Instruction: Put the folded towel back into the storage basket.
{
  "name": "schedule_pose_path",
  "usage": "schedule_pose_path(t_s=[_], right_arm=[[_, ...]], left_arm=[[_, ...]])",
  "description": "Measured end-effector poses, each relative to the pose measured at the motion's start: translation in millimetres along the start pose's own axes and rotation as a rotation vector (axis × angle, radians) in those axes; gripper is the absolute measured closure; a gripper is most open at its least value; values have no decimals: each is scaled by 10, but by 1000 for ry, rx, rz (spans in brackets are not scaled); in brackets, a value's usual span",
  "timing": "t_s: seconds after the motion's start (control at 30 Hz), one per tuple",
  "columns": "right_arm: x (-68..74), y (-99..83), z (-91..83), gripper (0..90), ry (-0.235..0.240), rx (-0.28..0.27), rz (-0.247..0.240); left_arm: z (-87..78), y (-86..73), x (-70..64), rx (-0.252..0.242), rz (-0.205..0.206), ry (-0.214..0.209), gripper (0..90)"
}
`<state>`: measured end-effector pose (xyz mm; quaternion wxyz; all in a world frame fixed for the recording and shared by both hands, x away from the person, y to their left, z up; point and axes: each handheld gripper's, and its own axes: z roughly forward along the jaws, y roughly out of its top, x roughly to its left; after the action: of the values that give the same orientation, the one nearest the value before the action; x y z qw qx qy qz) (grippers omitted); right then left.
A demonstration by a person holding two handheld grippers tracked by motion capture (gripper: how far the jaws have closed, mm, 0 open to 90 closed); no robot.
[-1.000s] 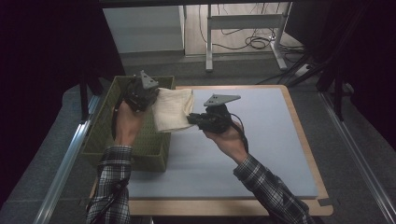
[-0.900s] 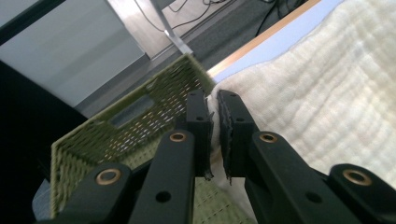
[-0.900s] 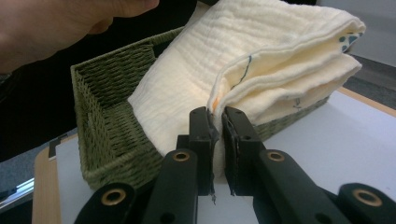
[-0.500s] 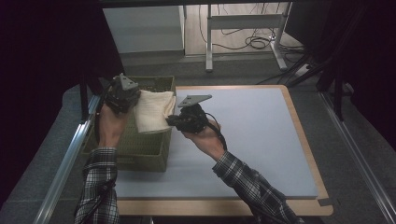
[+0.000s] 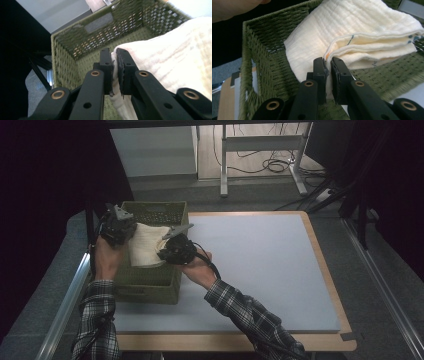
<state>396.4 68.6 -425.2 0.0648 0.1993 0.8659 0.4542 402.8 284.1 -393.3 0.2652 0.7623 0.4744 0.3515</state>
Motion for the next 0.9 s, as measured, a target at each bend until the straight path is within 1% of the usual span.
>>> schedule_pose_path(t_s=[0.03,0.07,0.1,0.17,0.2,0.3,0.37,0.43,0.57,0.7,0.83,0.87,0.9], right_arm=[[12,17,39,823,0,8,-4],[12,17,39,823,0,8,-4],[38,52,109,823,-3,23,-14],[61,81,171,823,-6,43,-18],[68,94,198,823,-7,51,-26],[104,121,271,823,-9,76,-25],[119,134,322,823,-11,90,-33],[137,146,367,822,-15,107,-31],[163,158,462,818,-19,144,-35],[194,171,536,818,-23,175,-45],[191,170,581,816,-55,205,-59],[191,170,581,816,-55,205,-59],[169,162,586,814,-56,210,-49]], left_arm=[[31,-46,50,14,-6,1,836],[31,-46,50,14,-6,1,836],[65,-93,87,20,-18,1,836],[96,-137,120,30,-27,-3,835],[112,-160,134,32,-31,-4,835],[164,-219,165,49,-36,-8,834],[195,-249,184,59,-42,-11,834],[229,-269,202,77,-50,-17,833],[311,-289,224,123,-49,-22,829],[396,-278,213,165,-36,-22,828],[473,-247,186,206,-17,-17,827],[473,-247,186,206,-17,-17,826],[510,-236,172,221,-13,-19,824]])
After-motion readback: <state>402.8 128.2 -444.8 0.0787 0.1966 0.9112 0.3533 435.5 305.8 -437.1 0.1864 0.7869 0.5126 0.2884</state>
